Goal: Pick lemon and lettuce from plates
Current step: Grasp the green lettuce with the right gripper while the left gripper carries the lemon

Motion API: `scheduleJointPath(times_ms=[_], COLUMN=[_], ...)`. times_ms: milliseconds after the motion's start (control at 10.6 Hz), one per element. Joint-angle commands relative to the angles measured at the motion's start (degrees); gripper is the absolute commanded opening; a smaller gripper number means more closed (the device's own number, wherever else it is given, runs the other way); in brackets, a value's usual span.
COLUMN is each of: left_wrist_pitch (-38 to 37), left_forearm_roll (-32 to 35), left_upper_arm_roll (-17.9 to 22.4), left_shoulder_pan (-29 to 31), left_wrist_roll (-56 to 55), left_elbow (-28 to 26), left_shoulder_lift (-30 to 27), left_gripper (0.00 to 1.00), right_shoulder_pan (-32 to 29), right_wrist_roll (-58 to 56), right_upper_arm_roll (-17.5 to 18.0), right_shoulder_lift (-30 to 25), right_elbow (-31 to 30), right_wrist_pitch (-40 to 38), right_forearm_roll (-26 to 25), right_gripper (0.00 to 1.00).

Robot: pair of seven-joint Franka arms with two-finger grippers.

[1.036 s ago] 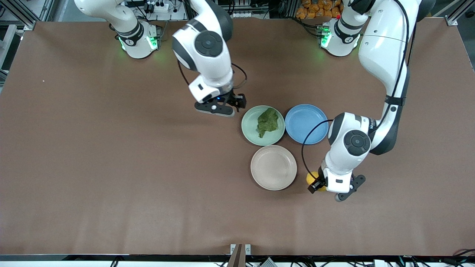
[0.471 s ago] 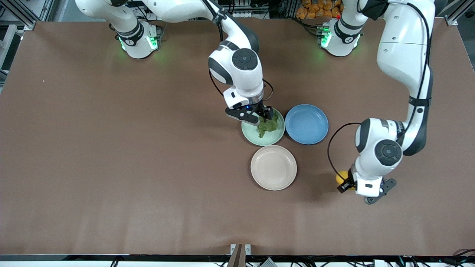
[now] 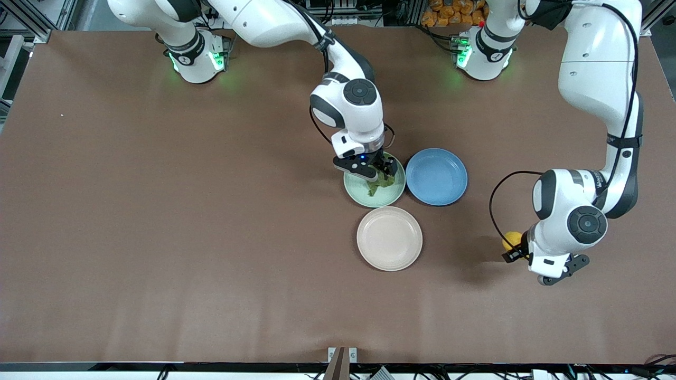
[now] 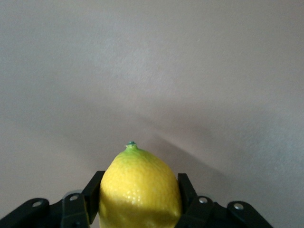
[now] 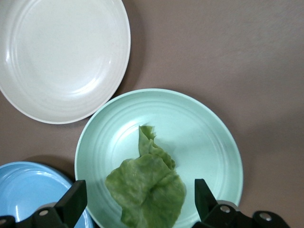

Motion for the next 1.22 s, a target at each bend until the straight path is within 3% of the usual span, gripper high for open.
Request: scheduleJointPath(times_ms=[0,377,565,659,754,848,1130], left_wrist_pitch=[-0.08,2.46,5.61,7.46,8.09,8.96,10.03], left_forearm_roll=[1.34,1.42,1.34,1.25,1.42,1.42,1.07], left_upper_arm_roll=[-0.49,-0.40,-0.40,-0.40,-0.49,-0.40,-0.84], left_shoulder_pan=[0.85,1.72,1.81,2.08,3.04,2.87,3.05], left_wrist_roll=[2.83,5.75,5.75,5.75,5.83,5.83,5.66], left_elbow=[-9.27,-12.91,-12.73,-12.56,-12.03,-12.03,-13.07], left_shoulder_lift=[-6.85,-7.05,-5.30,-4.94,-4.76,-4.76,-6.68], left_gripper=[0.00,0.00,0.00,0.14,0.88,1.00,1.00], right_shoulder_pan=[1.65,4.55,5.17,5.43,5.52,5.52,5.52], right_wrist_roll=[2.12,2.65,2.65,2.65,2.57,2.31,1.87], right_upper_arm_roll=[-0.52,-1.58,-1.58,-1.58,-1.58,-1.49,-1.49], right_shoulder_lift=[4.50,7.77,7.86,8.03,8.21,8.56,8.56], right_elbow=[4.12,6.33,6.33,6.33,6.33,6.33,6.33], right_wrist_pitch=[0.79,-1.13,-1.75,-1.75,-1.75,-2.28,-2.46], right_forearm_roll=[-1.38,-2.52,-2.52,-2.87,-4.79,-6.37,-7.44], right_gripper=[0.97,0.91,0.82,0.71,0.54,0.36,0.01])
